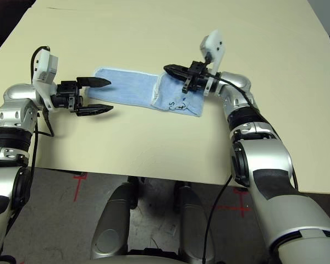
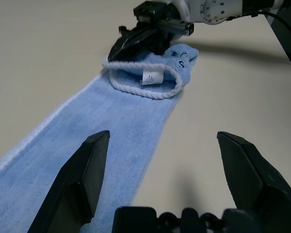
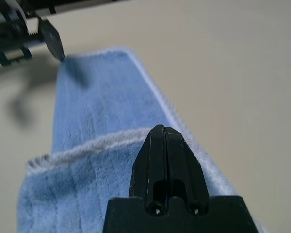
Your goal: Fold the towel and set it aside.
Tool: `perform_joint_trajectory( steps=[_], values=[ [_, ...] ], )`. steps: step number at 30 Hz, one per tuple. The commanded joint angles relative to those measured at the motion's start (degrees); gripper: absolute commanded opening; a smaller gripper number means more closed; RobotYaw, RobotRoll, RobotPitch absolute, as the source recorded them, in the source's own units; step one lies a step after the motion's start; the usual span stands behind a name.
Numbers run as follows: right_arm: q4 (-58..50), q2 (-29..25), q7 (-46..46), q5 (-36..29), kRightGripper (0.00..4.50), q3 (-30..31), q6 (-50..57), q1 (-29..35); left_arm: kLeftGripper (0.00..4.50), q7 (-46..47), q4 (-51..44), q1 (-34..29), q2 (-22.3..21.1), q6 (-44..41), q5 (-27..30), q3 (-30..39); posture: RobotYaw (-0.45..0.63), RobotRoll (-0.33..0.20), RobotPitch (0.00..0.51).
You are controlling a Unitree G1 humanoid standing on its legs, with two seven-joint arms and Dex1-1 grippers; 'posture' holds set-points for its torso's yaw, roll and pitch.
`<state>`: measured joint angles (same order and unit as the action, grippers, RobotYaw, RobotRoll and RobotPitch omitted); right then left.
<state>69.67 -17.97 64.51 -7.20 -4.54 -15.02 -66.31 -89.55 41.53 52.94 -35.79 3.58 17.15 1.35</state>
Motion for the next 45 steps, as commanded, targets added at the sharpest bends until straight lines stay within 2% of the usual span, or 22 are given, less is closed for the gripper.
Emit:
perform_joint_trajectory(
  steps=[1, 8, 16, 22, 27, 29, 36, 43, 44, 45],
  values=[
    [2.39, -0.68, -0.88, 2.19, 0.03, 0.70, -0.36, 2.86, 4.50, -0.97, -1.06, -0.41, -0.39, -0.39, 0.19, -0.10, 0.18, 0.000, 0.296],
    [1.96, -1.35, -1.33, 0.08, 0.03, -2.46, -0.65, 4.41, 4.50, -0.81, -1.47, -0.34, -1.03, -1.36, 0.33, 0.16, 0.17, 0.000, 0.296],
    [-6.64, -6.96, 10.43, -7.33, 0.03, -6.99, 4.09, 3.35, 4.50, 2.71, 1.50, 0.92, -0.22, -0.62, -0.10, 1.09, 0.13, 0.000, 0.287],
    [-23.34, -13.06, 17.56, -11.01, 0.03, -6.14, 10.18, 11.95, 4.50, 3.34, 1.76, 0.73, -0.48, -1.11, 0.20, 1.40, 0.12, 0.000, 0.287],
    [-34.46, -17.80, 20.59, -12.89, 0.03, -6.45, 11.65, 23.13, 4.50, 5.06, 0.99, 0.00, 0.10, -3.08, 1.44, 2.40, 0.10, 0.000, 0.287],
    [-35.88, -19.25, 20.68, -13.75, 0.03, -7.00, 11.83, 26.30, 4.50, 6.51, 0.37, -0.26, 0.56, -4.55, 2.12, 3.03, 0.10, 0.000, 0.288],
    [-35.41, -23.01, 19.08, -15.67, 0.03, -9.09, 12.36, 30.91, 4.50, 7.04, -2.79, -2.79, 0.49, -5.99, 2.16, 3.25, 0.11, 0.000, 0.290],
    [-41.10, -23.23, 16.98, -18.15, 0.03, -10.18, 14.45, 36.39, 4.50, 7.82, -2.33, -2.68, 0.59, -6.05, 1.59, 3.22, 0.10, 0.000, 0.289],
    [-41.93, -22.99, 16.43, -18.34, 0.50, -10.27, 14.35, 36.93, 4.50, 8.17, -2.08, -2.61, 0.62, -5.94, 1.38, 3.18, 0.10, 0.000, 0.289],
    [-42.47, -22.87, 16.01, -18.46, 0.74, -10.28, 14.27, 37.26, 4.50, 8.42, -1.96, -2.58, 0.63, -5.88, 1.28, 3.15, 0.10, 0.000, 0.289]
  ],
)
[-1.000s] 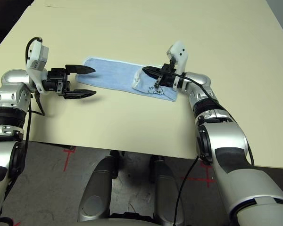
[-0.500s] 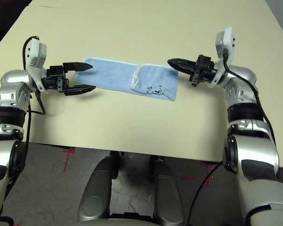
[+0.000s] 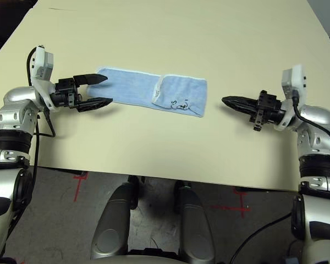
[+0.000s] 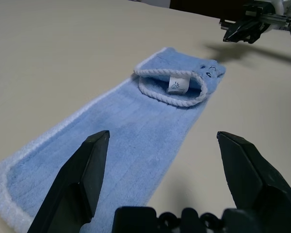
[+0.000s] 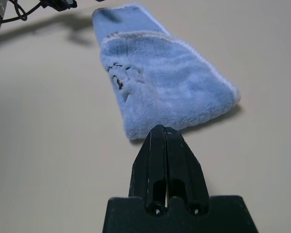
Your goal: Fold the towel and set it aside.
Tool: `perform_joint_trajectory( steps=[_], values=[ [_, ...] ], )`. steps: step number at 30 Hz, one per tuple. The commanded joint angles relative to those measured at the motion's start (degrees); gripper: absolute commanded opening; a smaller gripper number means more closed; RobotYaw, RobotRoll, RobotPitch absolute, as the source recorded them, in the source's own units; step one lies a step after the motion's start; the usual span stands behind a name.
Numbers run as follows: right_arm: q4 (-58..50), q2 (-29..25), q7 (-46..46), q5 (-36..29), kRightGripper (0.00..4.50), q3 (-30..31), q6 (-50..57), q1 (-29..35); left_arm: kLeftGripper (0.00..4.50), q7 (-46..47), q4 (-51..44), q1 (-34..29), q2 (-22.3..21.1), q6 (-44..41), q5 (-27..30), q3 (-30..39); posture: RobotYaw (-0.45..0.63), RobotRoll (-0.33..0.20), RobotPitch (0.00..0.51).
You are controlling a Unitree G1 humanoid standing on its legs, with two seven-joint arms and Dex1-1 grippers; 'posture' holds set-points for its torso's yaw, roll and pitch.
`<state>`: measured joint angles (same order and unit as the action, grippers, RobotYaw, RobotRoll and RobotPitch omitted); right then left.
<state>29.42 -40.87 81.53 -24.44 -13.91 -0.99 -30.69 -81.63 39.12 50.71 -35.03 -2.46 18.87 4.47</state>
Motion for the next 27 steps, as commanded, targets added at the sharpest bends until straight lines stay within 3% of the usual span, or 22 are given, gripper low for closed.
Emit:
perform_joint_trajectory(
  steps=[1, 4, 10, 13, 20, 24, 27],
  values=[
    [-2.58, 0.20, -1.17, -1.20, 1.06, -0.77, -0.39, 1.95, 4.50, 1.09, 0.82, -0.30, -0.12, 0.47, -0.77, -0.04, 0.09, 0.000, 0.289],
    [-2.19, 1.38, -0.83, -0.71, 2.18, -0.29, -4.84, 2.52, 4.50, 5.51, 2.20, -0.15, 0.11, 2.19, -2.01, 0.58, 0.10, 0.000, 0.289],
    [0.03, 4.81, -0.72, -0.65, 4.47, 0.61, -9.80, 2.10, 4.50, 8.70, -1.87, -2.48, 1.59, -0.39, 1.00, 2.69, 0.11, 0.000, 0.289],
    [1.11, 5.39, -0.25, -0.38, 4.47, 1.03, -10.77, 2.06, 4.50, 7.30, -4.34, -3.97, 0.76, -2.80, 2.03, 2.56, 0.12, 0.000, 0.288],
    [0.68, 5.18, 0.04, -0.48, 4.47, 1.93, -10.73, 1.48, 4.50, 1.75, -6.57, -2.28, -5.89, -11.25, 3.48, 2.41, 0.12, 0.000, 0.282],
    [-0.62, 4.81, -0.19, -0.70, 4.47, 2.21, -10.04, 1.77, 4.50, 1.11, -5.30, -0.41, -11.16, -22.71, 2.86, 1.21, 0.12, 0.000, 0.280],
    [-1.75, 4.93, -0.52, -0.68, 4.47, 2.50, -9.56, 1.97, 4.50, 4.77, -4.45, 0.38, -13.11, -36.38, 3.20, 0.62, 0.12, 0.000, 0.279]
  ],
)
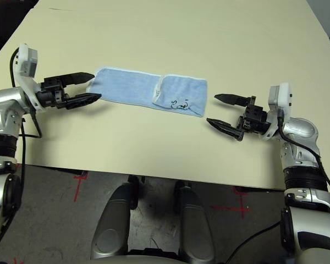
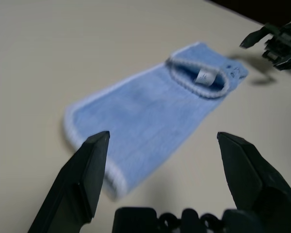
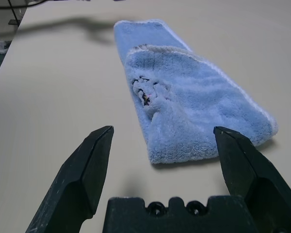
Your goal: Fold the towel and set it aside.
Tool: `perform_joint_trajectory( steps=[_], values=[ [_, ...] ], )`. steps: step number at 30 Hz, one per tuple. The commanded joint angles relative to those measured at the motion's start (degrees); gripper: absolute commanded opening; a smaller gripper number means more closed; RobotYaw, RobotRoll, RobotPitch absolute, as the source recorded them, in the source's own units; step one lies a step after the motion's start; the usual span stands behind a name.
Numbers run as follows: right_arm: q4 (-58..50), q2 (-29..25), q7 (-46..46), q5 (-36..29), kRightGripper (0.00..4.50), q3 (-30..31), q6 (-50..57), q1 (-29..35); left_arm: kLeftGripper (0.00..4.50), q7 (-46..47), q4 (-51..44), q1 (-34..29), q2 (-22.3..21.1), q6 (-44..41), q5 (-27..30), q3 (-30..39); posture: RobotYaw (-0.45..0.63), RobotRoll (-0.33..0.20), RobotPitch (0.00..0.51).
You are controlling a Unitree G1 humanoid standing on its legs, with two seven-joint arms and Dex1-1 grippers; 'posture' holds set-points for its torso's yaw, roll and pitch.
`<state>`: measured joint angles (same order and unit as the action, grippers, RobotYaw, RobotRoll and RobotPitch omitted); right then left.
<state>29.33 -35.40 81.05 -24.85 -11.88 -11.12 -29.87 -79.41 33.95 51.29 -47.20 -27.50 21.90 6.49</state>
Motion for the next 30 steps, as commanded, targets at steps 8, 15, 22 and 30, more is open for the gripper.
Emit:
perform_joint_trajectory(
  steps=[8, 15, 22, 30],
  values=[
    [-7.37, -0.41, -2.03, -0.54, 4.47, 0.92, 3.39, 3.07, 4.50, 12.25, 1.22, 1.34, -0.52, -36.30, 1.55, -1.32, 0.11, 0.000, 0.284],
    [-11.06, -0.65, -3.85, -0.52, 4.47, 1.13, 5.47, 4.61, 4.50, 19.07, 5.51, 5.11, 2.92, -44.99, 3.41, 2.11, 0.10, 0.000, 0.288],
    [-8.63, -1.08, -3.53, -0.09, 4.47, 1.02, 4.64, 3.69, 4.50, 22.22, 6.91, 6.64, 6.62, -45.89, 4.68, 3.56, 0.10, 0.000, 0.288],
    [-6.52, -1.25, -3.18, 0.17, 4.47, 1.06, 3.89, 2.54, 4.50, 24.69, 9.45, 8.16, 9.16, -43.78, 4.68, 4.36, 0.09, 0.000, 0.289]
  ],
)
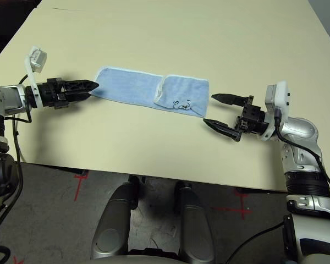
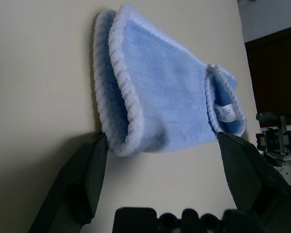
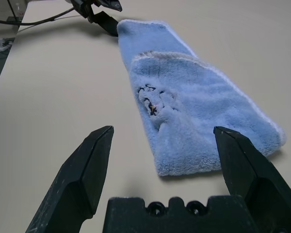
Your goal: Fold the towel and set it aside.
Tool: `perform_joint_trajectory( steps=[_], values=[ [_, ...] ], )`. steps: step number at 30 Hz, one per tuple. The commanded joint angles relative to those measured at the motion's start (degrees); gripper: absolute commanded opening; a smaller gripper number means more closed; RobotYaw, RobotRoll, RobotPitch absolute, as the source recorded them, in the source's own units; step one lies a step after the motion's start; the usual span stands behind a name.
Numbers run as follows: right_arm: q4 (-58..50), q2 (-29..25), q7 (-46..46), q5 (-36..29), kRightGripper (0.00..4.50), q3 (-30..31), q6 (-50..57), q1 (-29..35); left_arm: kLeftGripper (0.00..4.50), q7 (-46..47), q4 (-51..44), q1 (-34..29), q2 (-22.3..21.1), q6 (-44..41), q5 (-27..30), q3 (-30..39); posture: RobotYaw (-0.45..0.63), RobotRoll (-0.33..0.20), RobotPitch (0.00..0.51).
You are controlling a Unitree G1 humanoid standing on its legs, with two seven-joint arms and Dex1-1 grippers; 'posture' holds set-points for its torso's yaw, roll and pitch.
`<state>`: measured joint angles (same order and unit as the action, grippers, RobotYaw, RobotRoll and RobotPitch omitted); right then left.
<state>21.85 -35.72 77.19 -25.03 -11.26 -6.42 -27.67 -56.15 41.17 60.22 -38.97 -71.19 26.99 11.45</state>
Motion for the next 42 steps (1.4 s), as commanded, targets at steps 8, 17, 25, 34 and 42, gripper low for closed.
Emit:
perform_joint_trajectory(
  steps=[8, 17, 25, 34, 42],
  values=[
    [2.42, -1.33, 1.39, 0.49, 4.50, 0.39, -1.64, 0.16, 4.11, 5.19, 5.47, -0.03, 1.82, 3.14, -1.27, 1.45, 0.09, 0.000, 0.290],
    [3.72, -1.50, 1.92, 0.56, 4.50, 0.45, -2.45, -0.11, 0.69, 6.54, 6.84, 0.26, 1.66, 4.50, -0.97, 1.31, 0.09, 0.000, 0.288],
    [3.62, -1.45, 1.63, 0.56, 4.50, 0.51, -2.49, -0.29, 0.03, 6.95, 6.64, -1.28, -1.24, 5.70, -1.34, 1.50, 0.09, 0.000, 0.288],
    [4.72, -1.20, 1.44, 0.78, 4.50, 0.76, -1.83, -2.03, 0.03, 6.79, -4.52, -8.08, -5.15, -0.86, 3.10, 4.62, 0.12, 0.000, 0.284],
    [10.81, -0.79, 3.16, 1.40, 4.50, 1.55, -3.93, -5.47, 0.03, 9.47, -14.52, -12.94, -4.65, -6.24, 6.77, 8.65, 0.13, 0.000, 0.278]
  ],
)
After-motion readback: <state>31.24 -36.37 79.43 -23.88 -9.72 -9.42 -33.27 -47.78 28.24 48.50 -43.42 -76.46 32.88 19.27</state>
